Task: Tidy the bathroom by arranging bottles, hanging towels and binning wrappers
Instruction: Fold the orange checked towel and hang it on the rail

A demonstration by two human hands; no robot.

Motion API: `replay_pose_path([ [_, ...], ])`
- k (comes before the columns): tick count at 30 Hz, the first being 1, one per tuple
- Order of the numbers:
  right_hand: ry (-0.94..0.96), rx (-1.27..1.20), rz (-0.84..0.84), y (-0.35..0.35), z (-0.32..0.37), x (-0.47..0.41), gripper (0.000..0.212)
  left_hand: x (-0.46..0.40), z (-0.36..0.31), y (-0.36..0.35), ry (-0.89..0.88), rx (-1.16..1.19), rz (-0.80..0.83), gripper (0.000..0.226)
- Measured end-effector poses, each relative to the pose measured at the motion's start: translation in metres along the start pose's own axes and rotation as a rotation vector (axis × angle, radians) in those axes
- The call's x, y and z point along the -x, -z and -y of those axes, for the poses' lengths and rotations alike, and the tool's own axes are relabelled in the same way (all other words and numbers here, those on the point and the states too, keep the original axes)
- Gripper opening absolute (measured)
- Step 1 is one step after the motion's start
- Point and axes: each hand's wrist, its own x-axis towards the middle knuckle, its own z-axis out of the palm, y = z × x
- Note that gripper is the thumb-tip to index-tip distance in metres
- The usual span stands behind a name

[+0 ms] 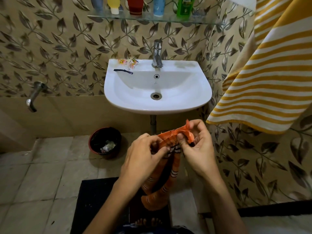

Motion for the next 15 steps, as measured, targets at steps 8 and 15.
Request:
replay_pose_path([
  [8, 0.244, 0.123, -0.047, 0.014, -0.002, -0.006, 0.059, -0.019, 0.039, -0.002, -0.161, -0.003, 0.305, 0.026],
  [15, 0.197, 0.106, -0.031, 0.019, 0.001, -0.009, 0.062, -0.02, 0.04, 0.0, -0.172, 0.172, 0.337, 0.033],
])
